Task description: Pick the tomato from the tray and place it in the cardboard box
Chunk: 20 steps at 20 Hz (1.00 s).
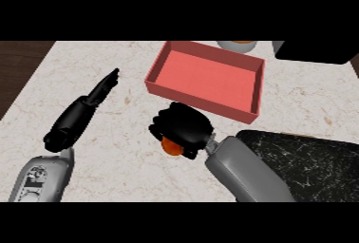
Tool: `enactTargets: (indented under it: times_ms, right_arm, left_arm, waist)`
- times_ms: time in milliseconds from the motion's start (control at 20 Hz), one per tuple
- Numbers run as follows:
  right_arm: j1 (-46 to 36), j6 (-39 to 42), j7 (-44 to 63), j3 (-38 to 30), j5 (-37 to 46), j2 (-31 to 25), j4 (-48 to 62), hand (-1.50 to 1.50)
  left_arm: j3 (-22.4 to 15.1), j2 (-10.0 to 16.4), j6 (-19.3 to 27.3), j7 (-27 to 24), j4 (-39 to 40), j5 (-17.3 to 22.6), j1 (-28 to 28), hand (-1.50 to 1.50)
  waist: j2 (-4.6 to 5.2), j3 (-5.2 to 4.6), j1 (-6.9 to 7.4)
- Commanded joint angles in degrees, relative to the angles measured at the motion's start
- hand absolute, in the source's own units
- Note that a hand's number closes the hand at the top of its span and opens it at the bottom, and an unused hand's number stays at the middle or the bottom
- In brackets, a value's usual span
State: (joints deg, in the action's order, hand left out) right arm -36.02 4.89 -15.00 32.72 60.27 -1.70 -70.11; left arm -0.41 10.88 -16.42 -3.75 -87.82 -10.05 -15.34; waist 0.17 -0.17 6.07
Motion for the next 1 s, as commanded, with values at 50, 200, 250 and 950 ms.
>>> enactTargets:
  times_ms: [50, 200, 250, 950]
  right_arm:
    - [-11.05, -1.6, 15.96, 9.39, -9.16, 1.63, -4.91, 1.5]
    - [-14.7, -5.28, 26.33, 9.26, -14.44, 1.67, -6.6, 1.5]
    - [-13.02, -9.24, 29.03, 9.16, -14.43, 1.68, -7.18, 1.5]
    - [-33.57, -21.79, 37.18, -8.64, -24.9, 1.7, 18.73, 1.5]
  left_arm:
    - [0.07, -1.13, 1.05, 1.38, 1.21, -0.28, -1.9, 0.0]
    - [0.35, -1.16, 1.37, 1.51, 1.47, -0.42, -1.78, 0.0]
    - [1.41, 0.26, 0.6, -0.64, 1.93, -0.01, -0.57, 0.0]
    - [2.58, 1.13, 0.5, -1.83, 0.21, 0.0, 2.43, 0.0]
  waist:
    - [0.02, 0.12, -0.81]
    - [-0.06, 0.11, -1.61]
    - [-0.07, 0.1, -2.2]
    - [0.33, 0.12, -3.68]
